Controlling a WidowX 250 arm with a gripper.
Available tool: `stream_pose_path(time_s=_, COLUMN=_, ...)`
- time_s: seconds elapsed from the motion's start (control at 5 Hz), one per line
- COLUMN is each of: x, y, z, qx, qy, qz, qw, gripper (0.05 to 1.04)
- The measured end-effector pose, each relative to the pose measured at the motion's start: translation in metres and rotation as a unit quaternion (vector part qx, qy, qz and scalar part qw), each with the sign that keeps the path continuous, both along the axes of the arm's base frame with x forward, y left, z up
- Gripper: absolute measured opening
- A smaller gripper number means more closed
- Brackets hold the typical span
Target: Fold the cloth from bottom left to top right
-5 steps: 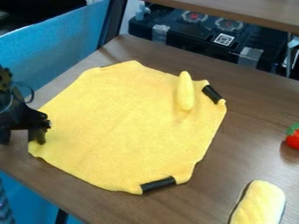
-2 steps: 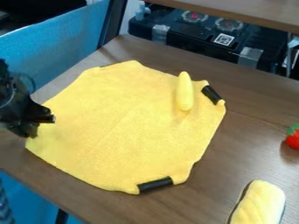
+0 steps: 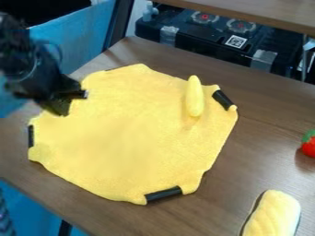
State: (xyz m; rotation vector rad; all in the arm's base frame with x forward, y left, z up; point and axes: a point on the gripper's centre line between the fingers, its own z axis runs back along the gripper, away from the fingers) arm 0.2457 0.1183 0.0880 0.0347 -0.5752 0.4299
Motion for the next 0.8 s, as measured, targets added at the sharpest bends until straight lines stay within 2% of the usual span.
stream_pose_path(time_s=0.2, x=0.024, y=-0.019, z=0.013, qx=-0.014, qy=0.003, qz=0.003, qw=0.9999, gripper=0.071)
stream_pose_path(time_s=0.4, x=0.020, y=-0.008, z=0.013, qx=0.000, qy=0.010, qz=0.020, qw=0.9997, gripper=0.217)
stream_pose_path(time_s=0.6, x=-0.007, y=0.022, z=0.000, qx=-0.009, qy=0.014, qz=0.059, qw=0.9981, gripper=0.474)
stream_pose_path(time_s=0.8, x=-0.033, y=0.042, z=-0.030, qx=-0.017, qy=0.048, qz=0.071, qw=0.9961, gripper=0.786)
